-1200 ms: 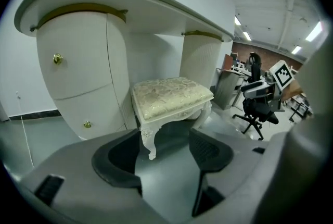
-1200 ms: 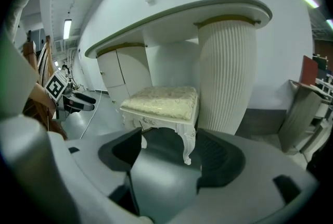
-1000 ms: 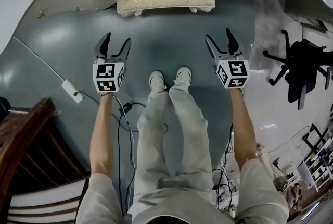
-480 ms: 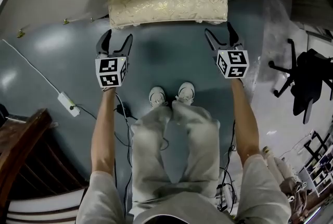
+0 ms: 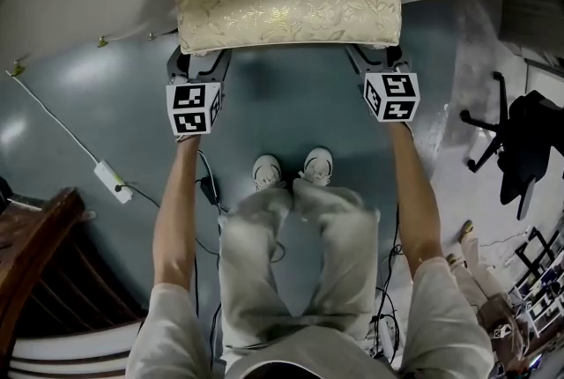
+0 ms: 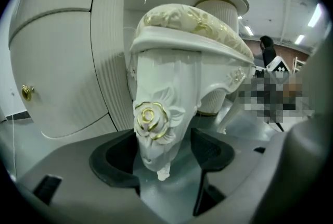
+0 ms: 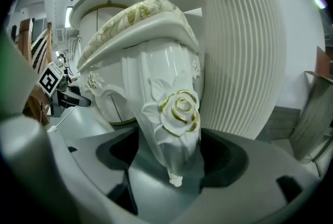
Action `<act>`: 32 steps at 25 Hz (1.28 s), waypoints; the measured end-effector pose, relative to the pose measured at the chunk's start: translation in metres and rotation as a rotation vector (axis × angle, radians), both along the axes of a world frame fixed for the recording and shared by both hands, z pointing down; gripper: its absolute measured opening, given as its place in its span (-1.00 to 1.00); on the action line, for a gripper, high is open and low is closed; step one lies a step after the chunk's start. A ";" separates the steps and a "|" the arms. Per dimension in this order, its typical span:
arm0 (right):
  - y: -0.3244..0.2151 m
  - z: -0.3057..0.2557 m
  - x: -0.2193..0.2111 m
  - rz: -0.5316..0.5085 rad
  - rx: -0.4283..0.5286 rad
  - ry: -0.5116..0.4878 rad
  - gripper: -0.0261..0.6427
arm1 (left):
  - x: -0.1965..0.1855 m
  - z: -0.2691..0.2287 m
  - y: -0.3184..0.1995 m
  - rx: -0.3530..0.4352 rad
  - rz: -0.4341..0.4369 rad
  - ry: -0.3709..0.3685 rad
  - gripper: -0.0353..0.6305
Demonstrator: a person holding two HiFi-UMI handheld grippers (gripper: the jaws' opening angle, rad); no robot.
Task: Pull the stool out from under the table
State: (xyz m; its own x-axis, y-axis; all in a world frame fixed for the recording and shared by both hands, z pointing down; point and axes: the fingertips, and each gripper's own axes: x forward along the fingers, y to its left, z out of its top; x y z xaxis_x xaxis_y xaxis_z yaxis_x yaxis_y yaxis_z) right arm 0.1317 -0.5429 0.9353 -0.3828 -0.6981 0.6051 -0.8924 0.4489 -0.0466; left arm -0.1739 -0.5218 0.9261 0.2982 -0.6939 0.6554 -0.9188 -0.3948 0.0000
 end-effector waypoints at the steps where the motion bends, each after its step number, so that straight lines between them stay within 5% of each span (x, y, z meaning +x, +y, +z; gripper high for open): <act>1: -0.003 0.000 -0.001 0.000 0.007 0.006 0.11 | 0.001 0.000 -0.004 0.005 -0.003 0.008 0.00; 5: -0.012 -0.001 0.001 0.029 0.025 0.038 -0.17 | 0.000 -0.002 -0.014 0.015 -0.029 0.028 -0.01; 32: 0.006 0.000 0.003 0.035 0.004 0.084 -0.19 | -0.003 -0.002 0.001 -0.028 -0.002 0.001 -0.11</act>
